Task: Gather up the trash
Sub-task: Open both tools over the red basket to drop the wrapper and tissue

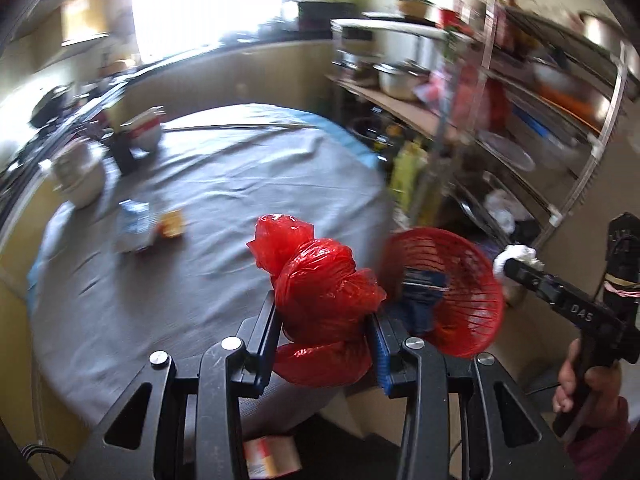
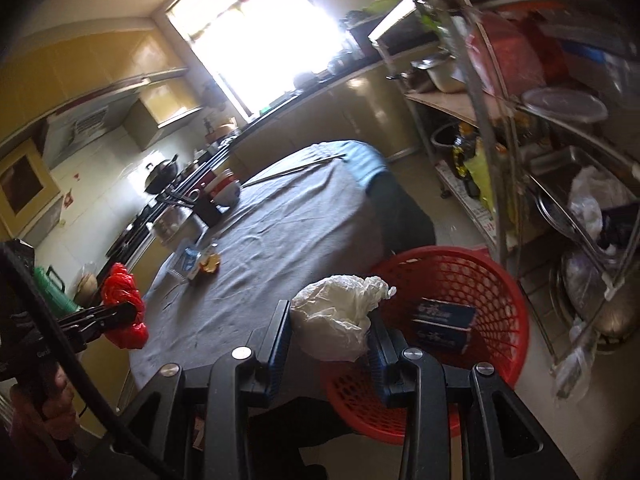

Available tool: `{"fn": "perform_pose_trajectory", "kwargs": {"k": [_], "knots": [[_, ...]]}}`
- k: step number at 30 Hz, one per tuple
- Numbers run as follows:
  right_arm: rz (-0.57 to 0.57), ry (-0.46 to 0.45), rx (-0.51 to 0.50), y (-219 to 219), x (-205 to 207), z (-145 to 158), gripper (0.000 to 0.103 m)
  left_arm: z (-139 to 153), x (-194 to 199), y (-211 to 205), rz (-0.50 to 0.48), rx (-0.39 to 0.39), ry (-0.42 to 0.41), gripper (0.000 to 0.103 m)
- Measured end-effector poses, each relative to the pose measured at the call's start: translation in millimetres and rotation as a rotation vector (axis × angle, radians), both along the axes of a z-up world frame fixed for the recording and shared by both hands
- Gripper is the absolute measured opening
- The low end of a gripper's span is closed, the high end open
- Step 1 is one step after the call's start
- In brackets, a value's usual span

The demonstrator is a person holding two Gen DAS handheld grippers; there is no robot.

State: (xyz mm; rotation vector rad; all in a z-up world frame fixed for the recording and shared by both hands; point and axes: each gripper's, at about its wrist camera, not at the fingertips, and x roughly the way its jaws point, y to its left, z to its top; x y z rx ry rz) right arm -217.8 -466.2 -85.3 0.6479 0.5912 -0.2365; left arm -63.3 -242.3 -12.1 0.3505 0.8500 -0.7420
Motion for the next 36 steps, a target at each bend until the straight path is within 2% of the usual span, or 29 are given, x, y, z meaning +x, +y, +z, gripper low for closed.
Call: {"fn": "perform_pose_trajectory", "kwargs": {"k": [9, 11, 12, 14, 17, 21, 25, 31, 36], "knots": [[-0.058, 0.028, 0.084, -37.4, -5.8, -29.7, 0.040, -25.2, -8.0, -92.4, -0.188, 0.036, 0.080, 0.044], [-0.066, 0.035, 0.118, -43.2, -5.4, -34.7, 0.057, -28.1, -10.3, -107.9, -0.225, 0.048, 0.102, 0.048], [-0.071, 0.030, 0.131, -46.0, -6.2, -36.1, 0.067, -28.6, -10.2, -111.4, -0.229, 0.050, 0.107, 0.054], [-0.080, 0.014, 0.141, -50.3, -6.7, -35.7, 0.067, -26.7, -10.4, -115.3, -0.230, 0.040, 0.102, 0.062], [-0.095, -0.012, 0.143, -52.1, -10.4, -33.2, 0.067, -23.8, -8.0, -110.7, -0.217, 0.027, 0.092, 0.063], [-0.095, -0.046, 0.114, -47.7, -17.2, -22.4, 0.067, -14.7, -0.9, -87.8, -0.168, 0.009, 0.080, 0.063], [-0.081, -0.062, 0.109, -41.7, -19.6, -16.7, 0.067, -2.9, 8.4, -52.7, -0.092, 0.009, 0.027, 0.063], [-0.034, -0.049, 0.110, -22.3, -9.6, -15.7, 0.067, 12.0, 32.5, 20.4, 0.078, -0.047, 0.013, 0.065], [0.007, -0.040, 0.091, -4.2, -4.5, -11.6, 0.067, 20.8, 52.1, 98.9, 0.249, -0.097, -0.003, 0.067]]}}
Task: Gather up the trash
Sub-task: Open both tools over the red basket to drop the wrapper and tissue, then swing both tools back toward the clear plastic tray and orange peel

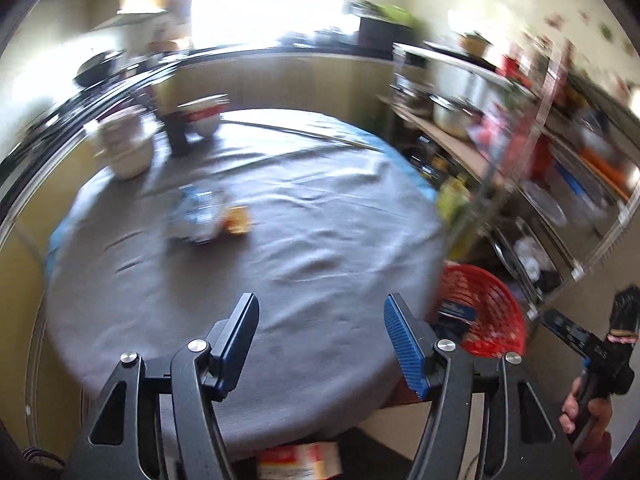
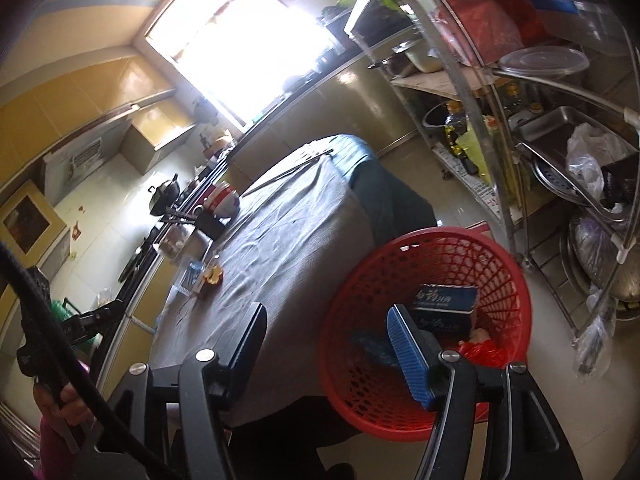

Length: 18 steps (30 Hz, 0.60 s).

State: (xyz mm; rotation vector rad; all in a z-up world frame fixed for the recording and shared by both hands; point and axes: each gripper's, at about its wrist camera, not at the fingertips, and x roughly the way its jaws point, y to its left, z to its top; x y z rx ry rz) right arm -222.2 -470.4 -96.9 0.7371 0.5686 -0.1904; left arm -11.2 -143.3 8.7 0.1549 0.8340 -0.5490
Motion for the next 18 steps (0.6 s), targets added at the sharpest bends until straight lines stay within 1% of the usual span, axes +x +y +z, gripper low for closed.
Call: {"fn": "perform_pose_trajectory", "kwargs": {"k": [5, 8, 12, 15, 18], "knots": [[0.028, 0.006, -0.001, 13.6, 8.6, 2.5, 0.067, -2.8, 14.7, 76.0, 0.166, -0.047, 0.026, 0.068], [0.065, 0.005, -0.013, 24.3, 20.6, 8.2, 0.067, -5.3, 21.0, 104.1, 0.231, -0.064, 0.035, 0.068], [0.128, 0.006, -0.049, 45.5, 45.0, 16.9, 0.067, -6.9, 28.4, 124.5, 0.280, -0.089, 0.040, 0.068], [0.174, 0.007, -0.059, 61.5, 61.4, 19.8, 0.067, -13.1, 35.0, 133.2, 0.301, -0.115, 0.064, 0.068], [0.216, 0.024, -0.084, 79.4, 74.6, 18.2, 0.067, -24.5, 41.1, 135.8, 0.309, -0.111, 0.095, 0.069]]}}
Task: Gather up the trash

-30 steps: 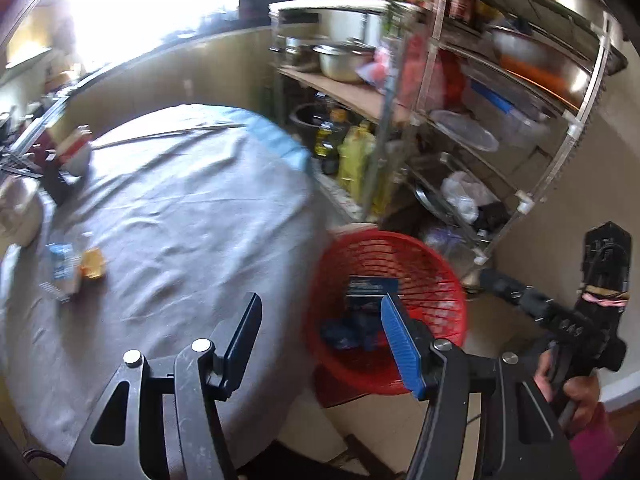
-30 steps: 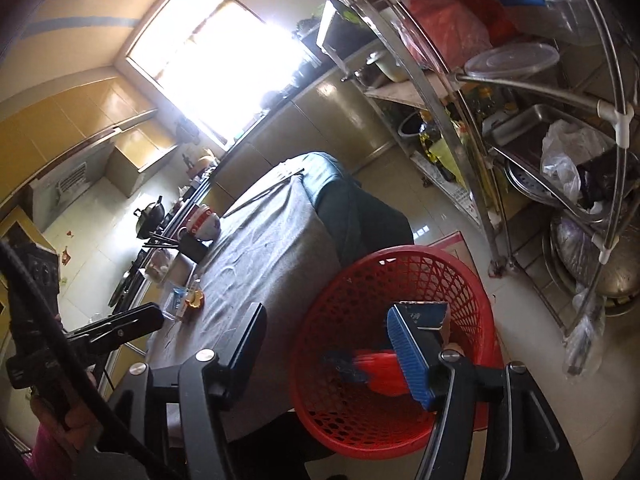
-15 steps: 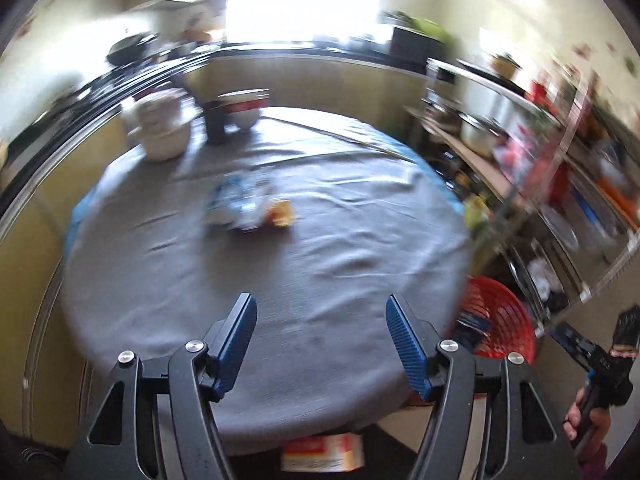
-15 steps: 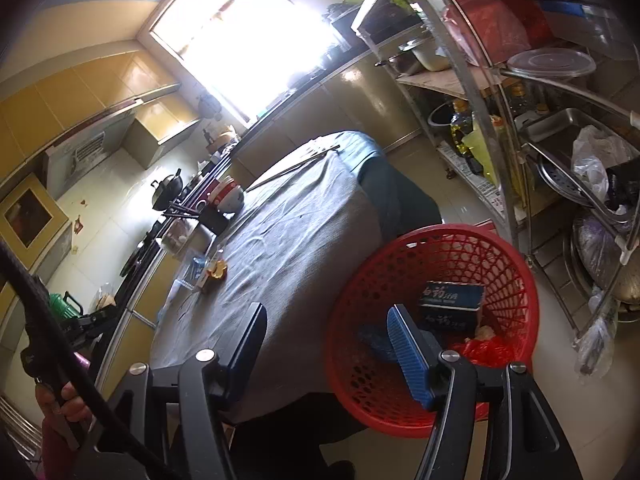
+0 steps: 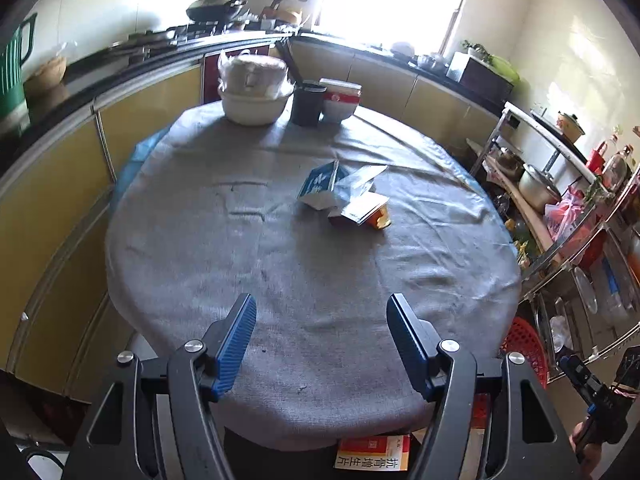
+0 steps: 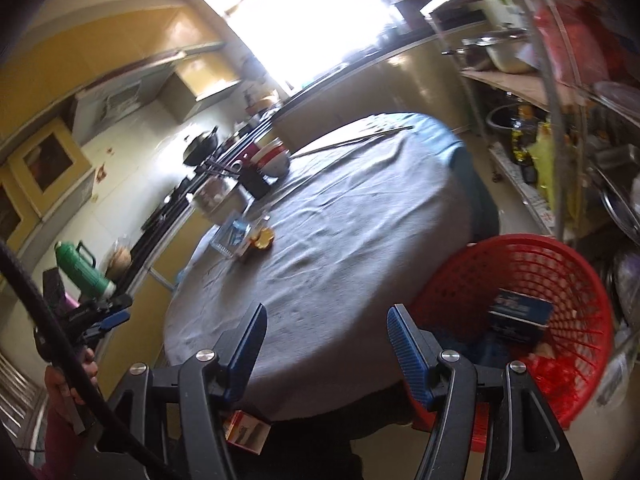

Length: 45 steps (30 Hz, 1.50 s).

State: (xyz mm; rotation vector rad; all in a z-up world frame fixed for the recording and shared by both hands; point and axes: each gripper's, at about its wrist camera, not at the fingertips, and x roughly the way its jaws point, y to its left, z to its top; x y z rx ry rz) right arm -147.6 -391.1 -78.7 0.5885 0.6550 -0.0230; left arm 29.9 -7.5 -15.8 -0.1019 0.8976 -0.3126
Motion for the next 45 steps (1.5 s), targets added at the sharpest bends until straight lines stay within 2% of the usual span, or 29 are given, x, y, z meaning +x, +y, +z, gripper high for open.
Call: {"fn": "perform_pose_trajectory", "kwargs": {"k": [7, 17, 19, 27, 30, 34, 38, 42, 43, 45], "knots": [[0.027, 0.082, 0.010, 13.0, 17.6, -25.7, 0.067, -25.2, 22.0, -1.9, 0.003, -0.008, 0.075, 0.069], [0.035, 0.140, 0.006, 15.5, 42.0, -45.5, 0.067, -21.1, 102.5, -39.5, -0.030, 0.023, 0.052, 0.071], [0.039, 0.152, 0.008, 17.1, 48.6, -48.9, 0.067, -23.6, 123.0, -44.6, -0.028, -0.005, 0.087, 0.071], [0.073, 0.200, -0.002, 29.8, 80.2, -60.3, 0.067, -45.6, 191.9, -41.9, 0.059, -0.262, 0.272, 0.072], [0.093, 0.209, -0.005, 35.3, 91.8, -61.9, 0.067, -55.0, 203.4, -46.2, 0.085, -0.293, 0.303, 0.072], [0.112, 0.221, -0.007, 43.2, 104.2, -64.5, 0.067, -63.3, 212.7, -60.8, 0.045, -0.291, 0.332, 0.072], [0.125, 0.233, -0.010, 49.4, 111.9, -68.3, 0.067, -79.1, 223.2, -64.8, 0.071, -0.353, 0.376, 0.072], [0.123, 0.238, -0.010, 50.8, 113.8, -71.0, 0.067, -89.2, 222.5, -70.4, 0.069, -0.364, 0.370, 0.070], [0.122, 0.237, -0.010, 50.8, 113.6, -71.1, 0.067, -90.9, 221.2, -72.4, 0.063, -0.359, 0.364, 0.069], [0.121, 0.238, -0.012, 51.7, 114.3, -71.2, 0.067, -94.3, 217.8, -77.9, 0.037, -0.345, 0.357, 0.037]]}}
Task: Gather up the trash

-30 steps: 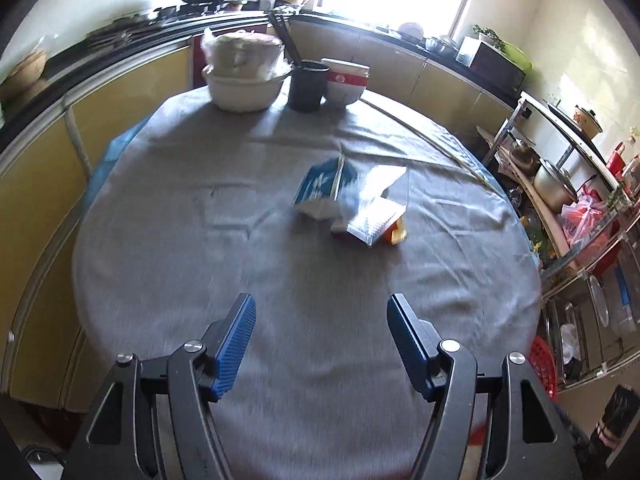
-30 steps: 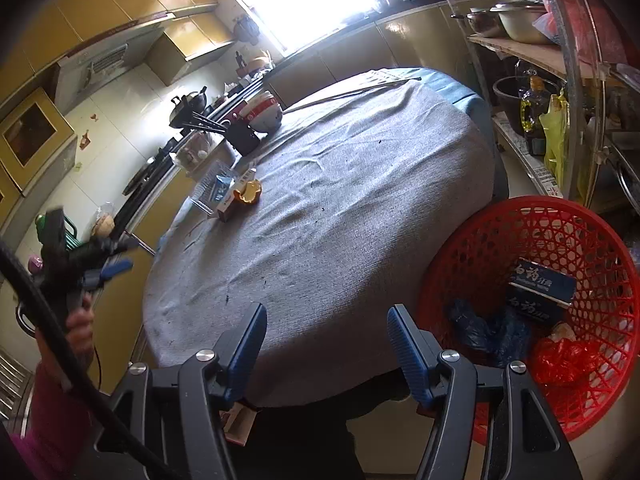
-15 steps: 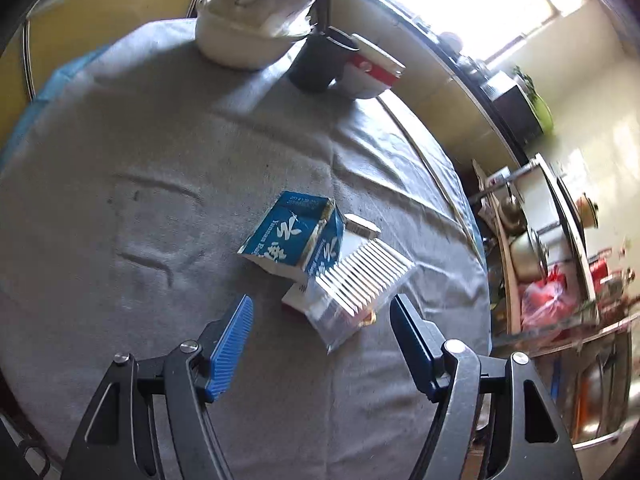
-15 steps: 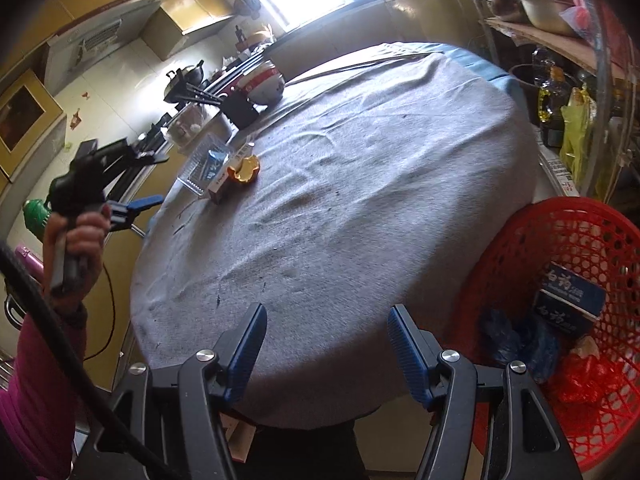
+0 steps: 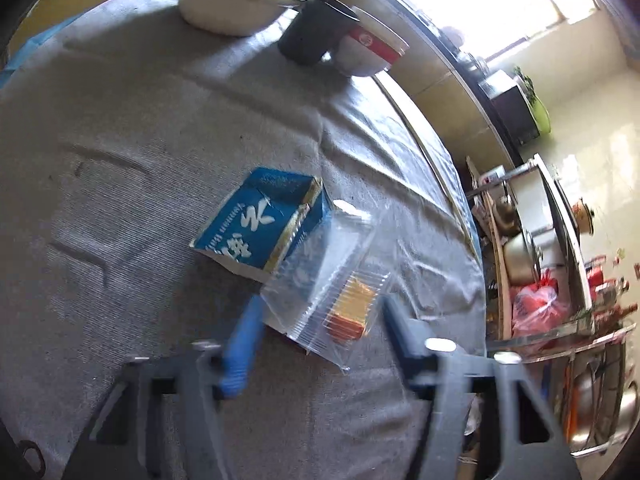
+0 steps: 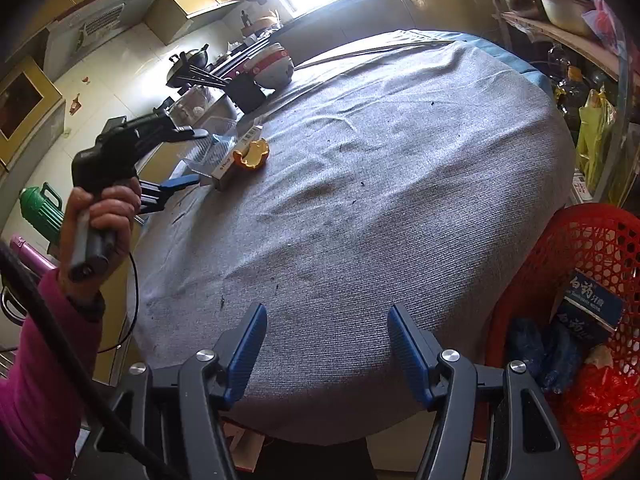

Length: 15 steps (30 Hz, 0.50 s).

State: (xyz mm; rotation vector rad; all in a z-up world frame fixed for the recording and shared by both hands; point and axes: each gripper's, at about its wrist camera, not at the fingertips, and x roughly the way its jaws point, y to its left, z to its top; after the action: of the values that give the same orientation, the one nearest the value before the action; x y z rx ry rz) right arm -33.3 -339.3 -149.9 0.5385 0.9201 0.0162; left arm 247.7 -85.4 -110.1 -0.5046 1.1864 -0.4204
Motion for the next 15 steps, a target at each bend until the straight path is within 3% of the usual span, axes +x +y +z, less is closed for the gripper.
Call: {"fn": "perform_pose_trajectory", "kwargs": {"k": [2, 4, 10, 15], "knots": [[-0.001, 0.001, -0.003, 0.8, 0.0, 0.4, 0.067, -4.3, -2.7, -2.8, -0.019, -0.003, 0.003, 0.016], [0.009, 0.004, -0.006, 3.3, 2.8, 0.9, 0.067, -5.5, -3.9, -1.8, -0.017, -0.002, -0.015, 0.010], [0.069, -0.050, -0.085, 16.3, 27.4, 23.2, 0.067, 7.7, -13.0, 21.3, 0.002, -0.014, -0.090, 0.006], [0.129, -0.106, -0.117, 28.2, 75.9, 39.9, 0.067, 19.8, -22.6, 53.8, 0.021, -0.019, -0.139, 0.006]]}}
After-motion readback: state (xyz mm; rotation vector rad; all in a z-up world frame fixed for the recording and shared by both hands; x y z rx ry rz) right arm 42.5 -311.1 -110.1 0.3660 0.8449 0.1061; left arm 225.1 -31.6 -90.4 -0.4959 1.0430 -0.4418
